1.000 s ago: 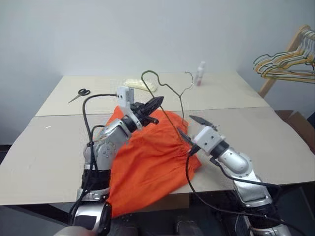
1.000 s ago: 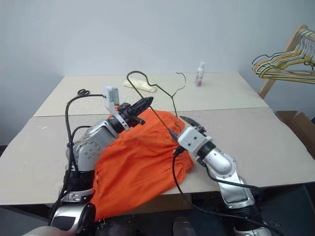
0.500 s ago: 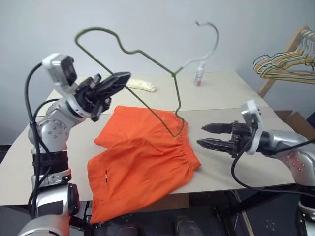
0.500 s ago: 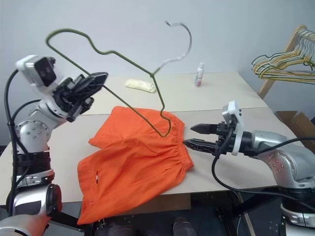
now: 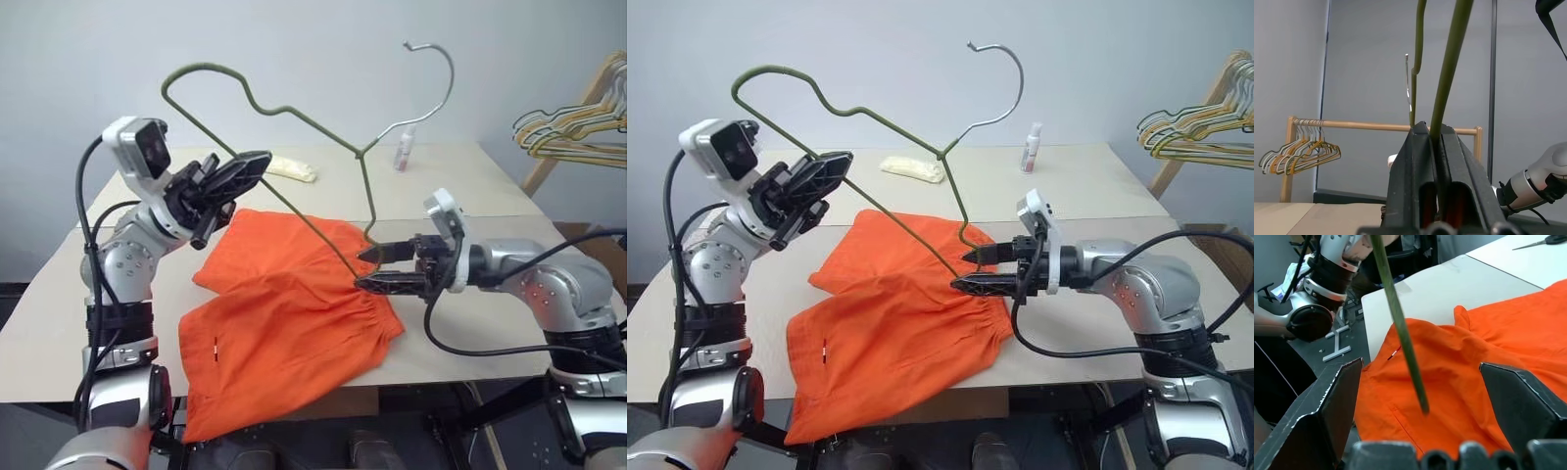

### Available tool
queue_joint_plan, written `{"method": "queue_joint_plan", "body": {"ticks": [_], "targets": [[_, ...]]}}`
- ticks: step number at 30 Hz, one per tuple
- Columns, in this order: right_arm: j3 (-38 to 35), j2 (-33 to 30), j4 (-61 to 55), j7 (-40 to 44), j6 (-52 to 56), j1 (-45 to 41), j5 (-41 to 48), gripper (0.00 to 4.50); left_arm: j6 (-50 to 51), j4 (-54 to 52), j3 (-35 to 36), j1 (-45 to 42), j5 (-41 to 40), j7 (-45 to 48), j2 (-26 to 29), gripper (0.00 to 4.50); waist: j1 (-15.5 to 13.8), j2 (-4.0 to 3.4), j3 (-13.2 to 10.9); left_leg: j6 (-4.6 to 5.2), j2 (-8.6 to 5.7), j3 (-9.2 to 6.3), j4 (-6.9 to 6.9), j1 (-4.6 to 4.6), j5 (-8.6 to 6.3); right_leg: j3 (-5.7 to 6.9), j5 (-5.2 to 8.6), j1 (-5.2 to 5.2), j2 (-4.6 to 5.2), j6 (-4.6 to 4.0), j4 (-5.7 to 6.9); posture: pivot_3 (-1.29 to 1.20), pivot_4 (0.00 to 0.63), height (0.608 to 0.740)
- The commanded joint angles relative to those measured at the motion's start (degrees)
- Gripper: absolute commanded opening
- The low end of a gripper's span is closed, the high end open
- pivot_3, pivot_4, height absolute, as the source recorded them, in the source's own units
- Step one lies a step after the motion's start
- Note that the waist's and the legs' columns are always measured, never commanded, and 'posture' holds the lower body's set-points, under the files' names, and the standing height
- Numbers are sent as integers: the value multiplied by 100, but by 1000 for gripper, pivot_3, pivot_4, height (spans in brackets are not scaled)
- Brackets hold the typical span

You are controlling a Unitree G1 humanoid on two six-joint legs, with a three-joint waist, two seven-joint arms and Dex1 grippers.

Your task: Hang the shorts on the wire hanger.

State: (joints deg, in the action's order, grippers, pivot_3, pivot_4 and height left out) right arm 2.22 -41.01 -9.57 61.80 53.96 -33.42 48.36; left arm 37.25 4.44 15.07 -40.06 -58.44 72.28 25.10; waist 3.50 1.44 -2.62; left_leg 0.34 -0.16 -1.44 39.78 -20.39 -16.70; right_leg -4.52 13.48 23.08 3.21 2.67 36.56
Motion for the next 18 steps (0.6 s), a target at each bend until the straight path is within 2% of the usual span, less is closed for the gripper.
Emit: {"method": "queue_joint_plan", "body": {"ticks": [1, 12, 17, 18], "targets": [[1, -17, -180, 126, 19, -118, 27, 3946, -143, -155, 32, -27, 37, 4, 12, 0, 5, 0, 0, 0, 0, 1, 0, 0, 0, -1, 0, 1, 0, 0, 1, -51, 0, 740], [139, 101, -204, 104, -99, -74, -212, 24, -271, -63, -21, -8, 165, -46, -91, 0, 43, 0, 0, 0, 0, 0, 0, 1, 0, 0, 0, 1, 0, 0, 3, -56, 0, 740], [27, 126, -200, 101, -89, -30, -205, 24, -284, -54, -107, 88, 301, 31, -19, 0, 45, 0, 0, 0, 0, -1, 1, 1, 0, -1, 0, 1, 0, 0, 5, -58, 0, 740], [-19, 132, -214, 85, -86, -2, -178, 7, -335, -38, -194, 104, 474, -90, -22, 253, 45, 0, 0, 0, 0, -1, 1, 2, 0, -1, 0, 1, 0, 0, 5, -59, 0, 740]]}}
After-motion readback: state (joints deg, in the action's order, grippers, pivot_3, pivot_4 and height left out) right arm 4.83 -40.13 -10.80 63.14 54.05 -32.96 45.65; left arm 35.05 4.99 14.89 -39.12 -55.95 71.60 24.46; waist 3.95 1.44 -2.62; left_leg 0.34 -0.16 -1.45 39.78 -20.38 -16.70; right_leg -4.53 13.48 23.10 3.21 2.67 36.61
